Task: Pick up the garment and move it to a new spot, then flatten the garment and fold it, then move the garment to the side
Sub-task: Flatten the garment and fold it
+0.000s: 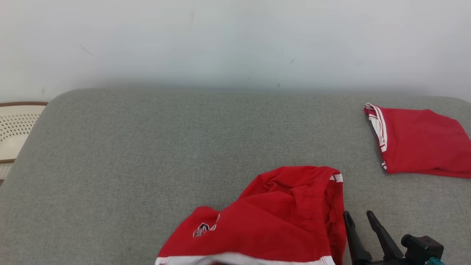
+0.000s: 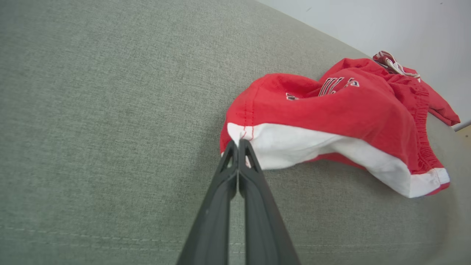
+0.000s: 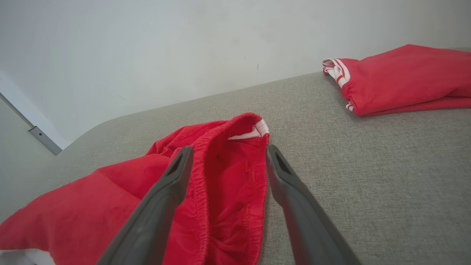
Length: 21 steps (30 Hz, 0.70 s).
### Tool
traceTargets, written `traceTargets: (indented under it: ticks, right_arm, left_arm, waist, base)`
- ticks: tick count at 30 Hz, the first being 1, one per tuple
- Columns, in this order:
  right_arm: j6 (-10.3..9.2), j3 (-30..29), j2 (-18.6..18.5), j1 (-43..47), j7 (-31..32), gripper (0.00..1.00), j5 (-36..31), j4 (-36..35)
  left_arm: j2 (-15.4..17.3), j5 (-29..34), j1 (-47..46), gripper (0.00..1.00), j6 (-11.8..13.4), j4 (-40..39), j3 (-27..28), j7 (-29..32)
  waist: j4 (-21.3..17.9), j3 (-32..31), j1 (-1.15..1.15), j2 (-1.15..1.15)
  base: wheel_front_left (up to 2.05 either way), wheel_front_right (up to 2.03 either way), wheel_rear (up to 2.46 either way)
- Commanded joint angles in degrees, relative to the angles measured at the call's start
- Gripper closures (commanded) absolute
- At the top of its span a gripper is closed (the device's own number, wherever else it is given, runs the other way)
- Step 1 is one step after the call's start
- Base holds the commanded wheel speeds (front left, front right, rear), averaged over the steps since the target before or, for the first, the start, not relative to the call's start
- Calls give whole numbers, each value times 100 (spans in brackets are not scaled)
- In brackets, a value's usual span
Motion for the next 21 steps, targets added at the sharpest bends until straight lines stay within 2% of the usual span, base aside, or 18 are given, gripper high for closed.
traceTargets:
  ticks: [1,3,4,5,6,11,21]
  right_arm:
    - [1,-33,-26,83,0,0,17,45]
    - [1,-63,-20,115,20,0,26,71]
    - [1,-73,-17,118,25,0,28,74]
    - [1,-80,-17,114,28,0,28,78]
    - [1,-87,-12,114,40,0,27,82]
    - [1,-80,17,103,82,0,0,93]
    - [1,-171,47,-39,196,0,-100,121]
  left_arm:
    - [83,106,65,100,49,128,69,-150]
    - [40,27,68,100,80,221,138,-259]
    - [46,9,60,94,57,261,139,-288]
    - [68,26,46,66,48,305,134,-312]
    - [77,24,31,0,29,347,136,-334]
    - [28,27,-25,0,43,427,166,-518]
    - [-69,249,-229,0,188,210,477,-1570]
  waist:
    - [-10,-20,0,0]
    - [-12,-32,0,0]
    - [-15,-35,0,0]
    - [-14,-38,0,0]
    - [-12,-39,0,0]
    - [-9,-32,0,0]
    - [60,-16,0,0]
  base:
    - [0,0,0]
    - [0,0,0]
    - [0,0,0]
    - [0,0,0]
    - [0,0,0]
    - [0,0,0]
    - [0,0,0]
